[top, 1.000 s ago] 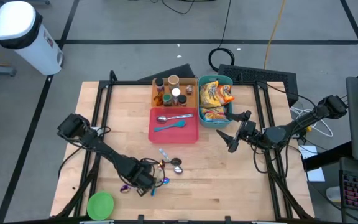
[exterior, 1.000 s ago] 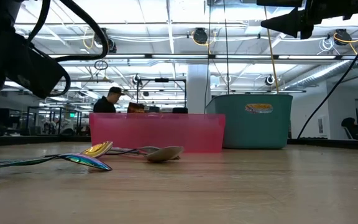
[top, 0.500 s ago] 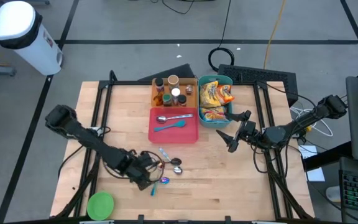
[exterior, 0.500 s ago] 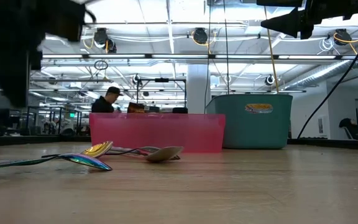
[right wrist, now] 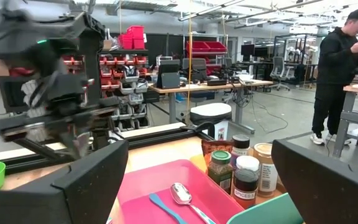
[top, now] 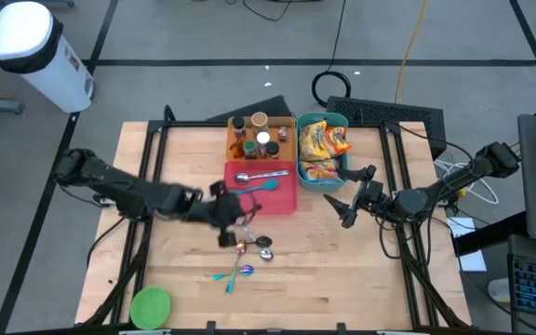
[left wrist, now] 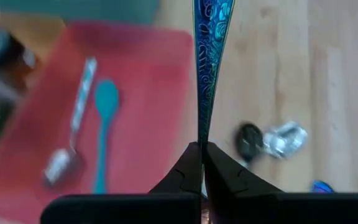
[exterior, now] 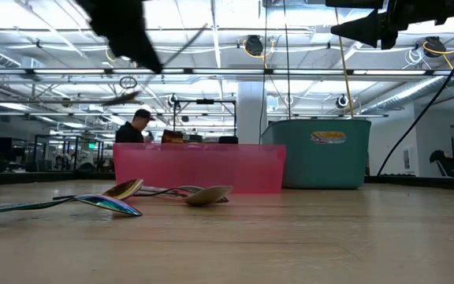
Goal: Pick & Place Food Item
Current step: Put the bottom left blue spoon into the red bin
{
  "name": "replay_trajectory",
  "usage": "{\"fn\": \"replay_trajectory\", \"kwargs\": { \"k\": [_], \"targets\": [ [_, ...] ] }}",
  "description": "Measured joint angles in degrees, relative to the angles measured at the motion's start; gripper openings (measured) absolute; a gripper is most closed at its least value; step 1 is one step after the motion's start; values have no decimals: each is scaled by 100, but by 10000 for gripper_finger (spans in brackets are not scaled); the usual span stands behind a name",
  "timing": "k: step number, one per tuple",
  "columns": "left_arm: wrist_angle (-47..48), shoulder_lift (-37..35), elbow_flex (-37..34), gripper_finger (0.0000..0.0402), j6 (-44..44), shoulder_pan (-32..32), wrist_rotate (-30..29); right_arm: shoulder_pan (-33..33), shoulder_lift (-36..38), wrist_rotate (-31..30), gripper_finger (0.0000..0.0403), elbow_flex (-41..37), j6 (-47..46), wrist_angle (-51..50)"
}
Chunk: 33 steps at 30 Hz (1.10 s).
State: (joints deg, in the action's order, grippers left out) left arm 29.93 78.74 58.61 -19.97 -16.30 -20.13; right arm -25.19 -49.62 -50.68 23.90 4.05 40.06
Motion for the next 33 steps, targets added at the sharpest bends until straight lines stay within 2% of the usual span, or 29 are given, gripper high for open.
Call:
{"fn": "replay_trajectory", "kwargs": {
  "k": [7, 14, 19, 33],
  "targets": [
    [-978, -4, 2, 4, 1773, 1317, 765, 0, 1, -6, 391, 0, -33, -5],
    [-1700, 113, 11, 6, 2721, 2144, 1448, 0, 1, -10, 391, 0, -35, -5],
    [-2053, 379, 11, 5, 2892, 2399, 1739, 0, 1, -15, 391, 0, -39, -51],
    [-2564, 1264, 11, 5, 3259, 2531, 1790, 2, -3, -16, 391, 0, -31, -148]
  ]
}}
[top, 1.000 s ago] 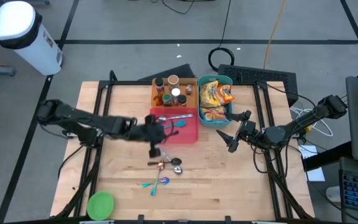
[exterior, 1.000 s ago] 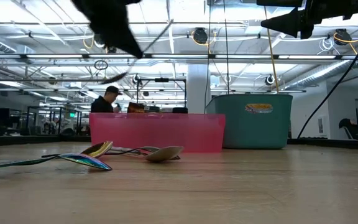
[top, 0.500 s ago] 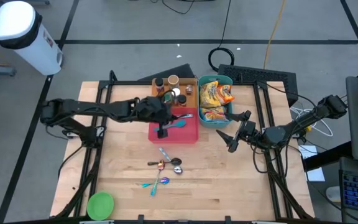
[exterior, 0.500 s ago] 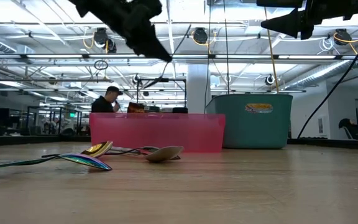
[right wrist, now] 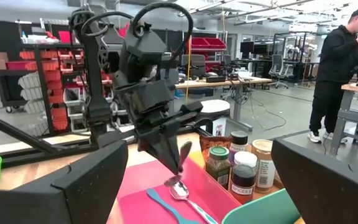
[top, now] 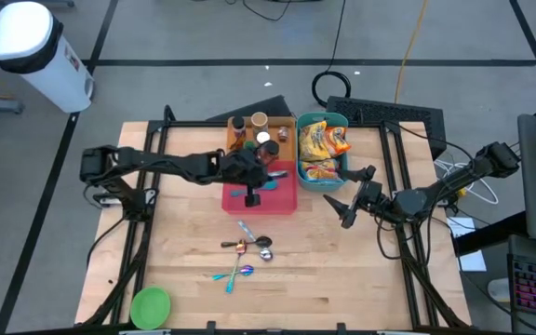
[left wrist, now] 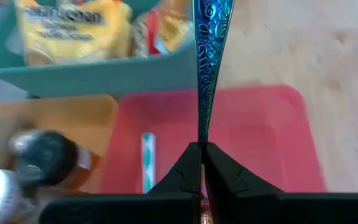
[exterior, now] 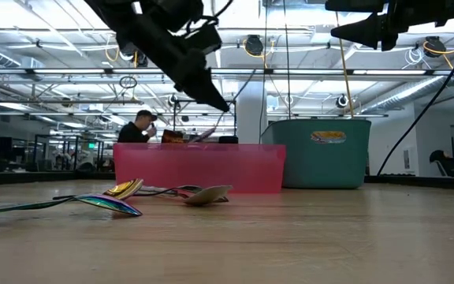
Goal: Pick & Place Food Item
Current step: Put the bottom left blue spoon into the red bin
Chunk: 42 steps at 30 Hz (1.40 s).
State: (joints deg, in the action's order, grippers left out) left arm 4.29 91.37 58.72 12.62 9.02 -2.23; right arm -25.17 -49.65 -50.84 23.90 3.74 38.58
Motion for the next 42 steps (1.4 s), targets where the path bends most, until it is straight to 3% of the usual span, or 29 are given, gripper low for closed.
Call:
{"fn": "replay_trajectory", "kwargs": {
  "k": [12, 19, 29, 42],
  "targets": [
    [68, 367, 9, 4, -67, 7, 27, 6, 0, -3, 391, 0, -8, -17],
    [82, 490, 5, 24, 79, 7, 3, 7, 0, -4, 391, 0, 23, -29],
    [166, 500, 0, 27, 33, 7, -642, 7, 0, 4, 391, 0, -89, -87],
    [145, 500, 0, 28, -278, 7, -685, -2, 0, 12, 391, 0, -463, -112]
  ]
}}
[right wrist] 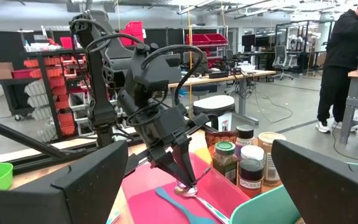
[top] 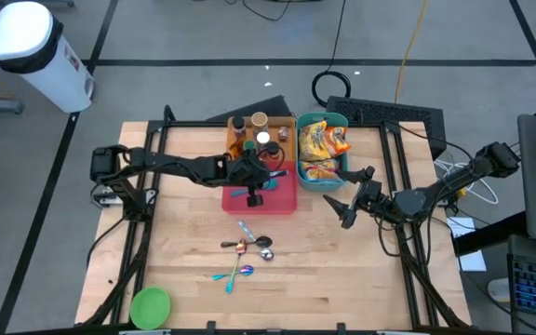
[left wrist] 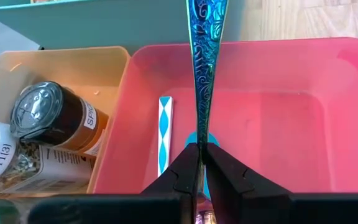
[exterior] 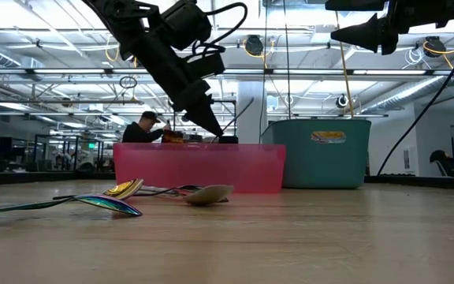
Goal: Pick & Place Food Item
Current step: Put the bottom left blue spoon into the red bin
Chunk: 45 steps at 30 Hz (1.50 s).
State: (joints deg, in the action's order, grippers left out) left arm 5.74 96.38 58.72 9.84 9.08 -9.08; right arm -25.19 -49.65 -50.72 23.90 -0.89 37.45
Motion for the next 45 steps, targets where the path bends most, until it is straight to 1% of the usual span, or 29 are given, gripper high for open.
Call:
{"fn": "replay_trajectory", "kwargs": {
  "k": [41, 45],
  "targets": [
    [0, -7, 0, 28, -6, 0, -3, -2, 0, 4, 391, 0, -2, 0],
    [0, -7, 0, 28, -25, 0, 0, -2, 0, 7, 391, 0, -135, -46]
  ]
}}
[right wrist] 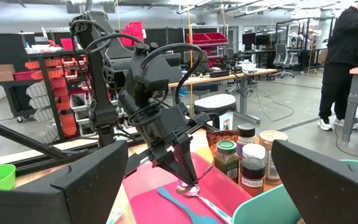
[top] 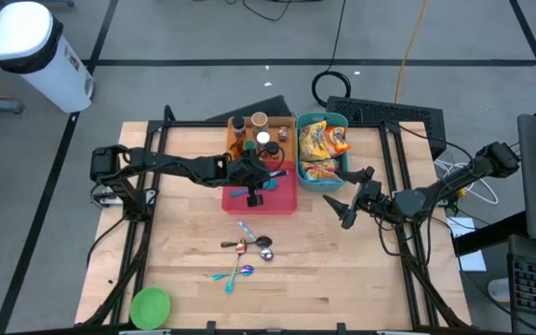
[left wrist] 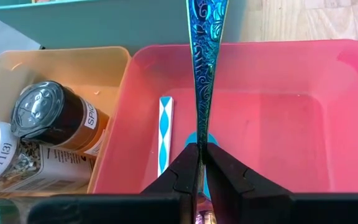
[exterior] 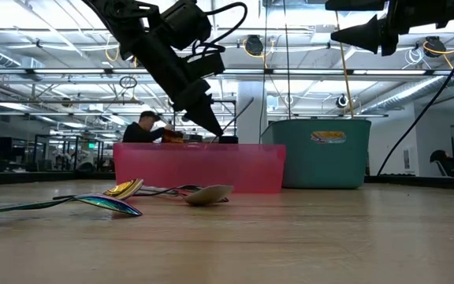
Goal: Pick & Place Food Item
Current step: Put the bottom left blue spoon into the red bin, then put the top blue spoon into the red bin
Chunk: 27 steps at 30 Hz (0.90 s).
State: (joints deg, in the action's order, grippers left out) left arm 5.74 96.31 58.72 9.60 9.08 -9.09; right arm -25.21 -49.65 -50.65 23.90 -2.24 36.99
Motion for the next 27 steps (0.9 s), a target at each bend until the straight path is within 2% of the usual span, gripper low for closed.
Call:
{"fn": "replay_trajectory", "kwargs": {
  "k": [7, 11, 18, 22, 27],
  "targets": [
    [0, 0, 0, 42, -162, -2, -34, 0, 1, 0, 391, 0, 63, -2],
    [67, 0, 2, 94, -290, -2, -260, 0, 0, 0, 391, 0, 106, -2],
    [883, -145, 2, 201, -146, -197, -284, 0, 2, 0, 391, 0, 76, -5],
    [1543, -626, 4, 231, -784, -485, -69, 0, 1, 0, 391, 0, 76, -19],
    [2340, -1154, 9, 238, -1923, -1189, 468, 0, 2, 0, 391, -2, 76, -41]
  ]
}}
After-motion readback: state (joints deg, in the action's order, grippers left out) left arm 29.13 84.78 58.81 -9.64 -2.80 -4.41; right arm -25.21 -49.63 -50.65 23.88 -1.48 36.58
